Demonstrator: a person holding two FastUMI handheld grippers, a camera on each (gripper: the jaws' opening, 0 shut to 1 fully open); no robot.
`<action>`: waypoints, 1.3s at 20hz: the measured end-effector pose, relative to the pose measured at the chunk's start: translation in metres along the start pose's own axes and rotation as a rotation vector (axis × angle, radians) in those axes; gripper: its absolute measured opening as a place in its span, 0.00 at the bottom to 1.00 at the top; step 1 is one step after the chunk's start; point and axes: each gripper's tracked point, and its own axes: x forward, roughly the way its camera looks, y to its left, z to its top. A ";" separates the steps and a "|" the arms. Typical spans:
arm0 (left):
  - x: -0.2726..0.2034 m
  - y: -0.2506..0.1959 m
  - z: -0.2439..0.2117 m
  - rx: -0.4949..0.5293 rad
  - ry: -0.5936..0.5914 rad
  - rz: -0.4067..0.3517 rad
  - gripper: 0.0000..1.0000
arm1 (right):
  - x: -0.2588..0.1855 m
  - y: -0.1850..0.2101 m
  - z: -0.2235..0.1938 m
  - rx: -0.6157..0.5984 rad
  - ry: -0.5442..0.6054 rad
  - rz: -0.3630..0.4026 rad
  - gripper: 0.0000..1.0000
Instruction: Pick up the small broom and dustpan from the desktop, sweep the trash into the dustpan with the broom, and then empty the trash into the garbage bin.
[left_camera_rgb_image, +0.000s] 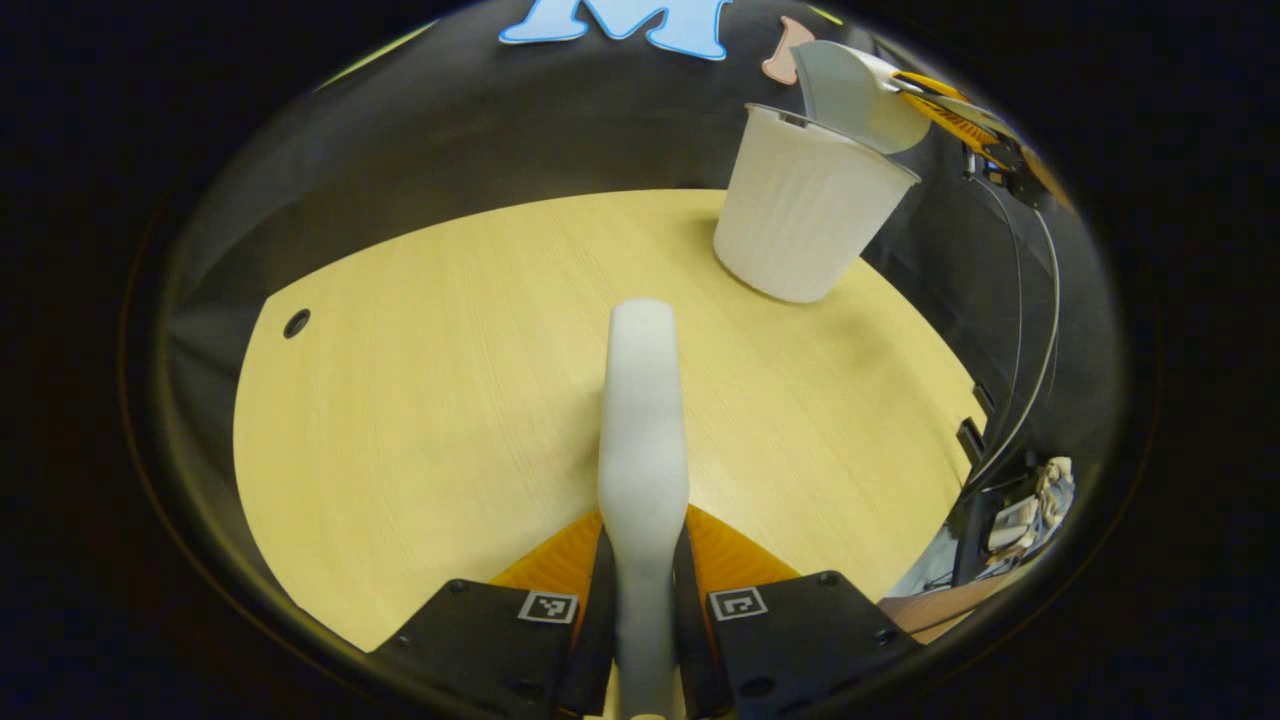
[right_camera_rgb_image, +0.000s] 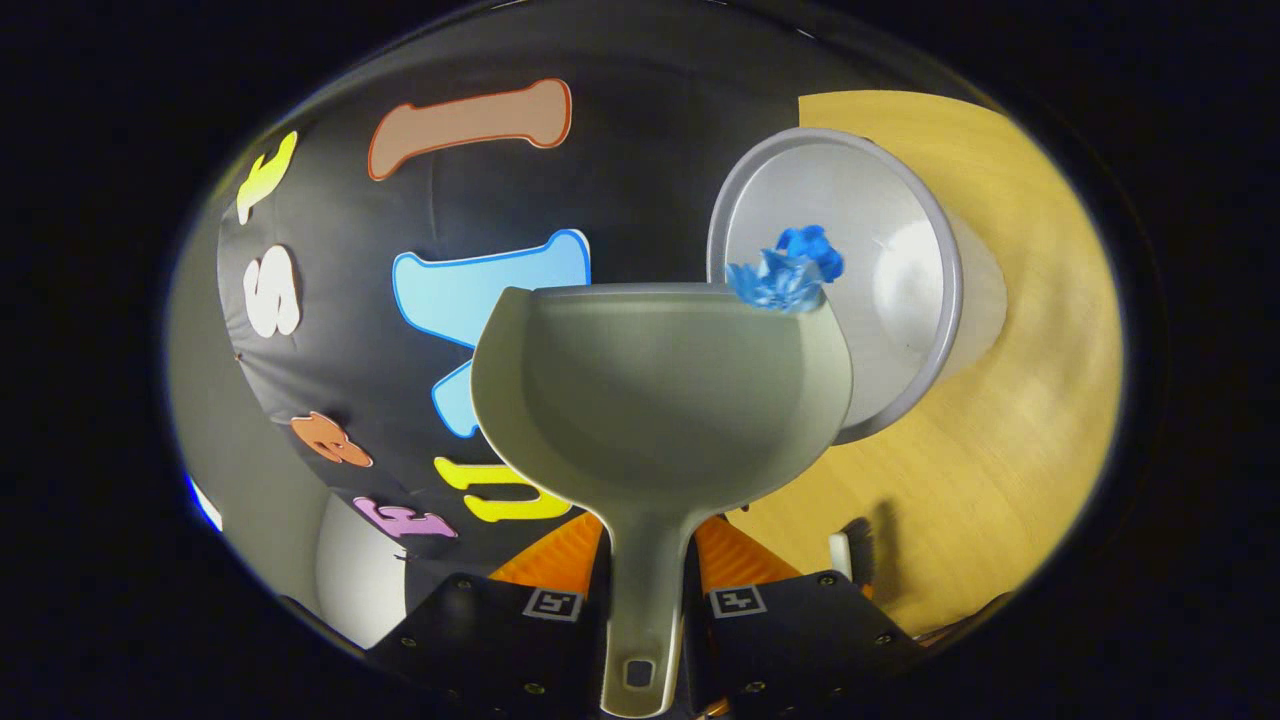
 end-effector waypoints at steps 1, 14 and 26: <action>0.000 -0.001 -0.001 -0.003 -0.002 -0.002 0.36 | 0.000 0.000 -0.001 -0.002 0.002 0.003 0.28; -0.010 0.045 -0.013 -0.115 -0.081 0.078 0.36 | -0.020 -0.015 -0.105 -0.271 0.160 -0.003 0.31; -0.033 0.095 -0.051 -0.210 -0.067 0.190 0.36 | -0.013 -0.107 -0.216 -0.583 0.278 -0.216 0.31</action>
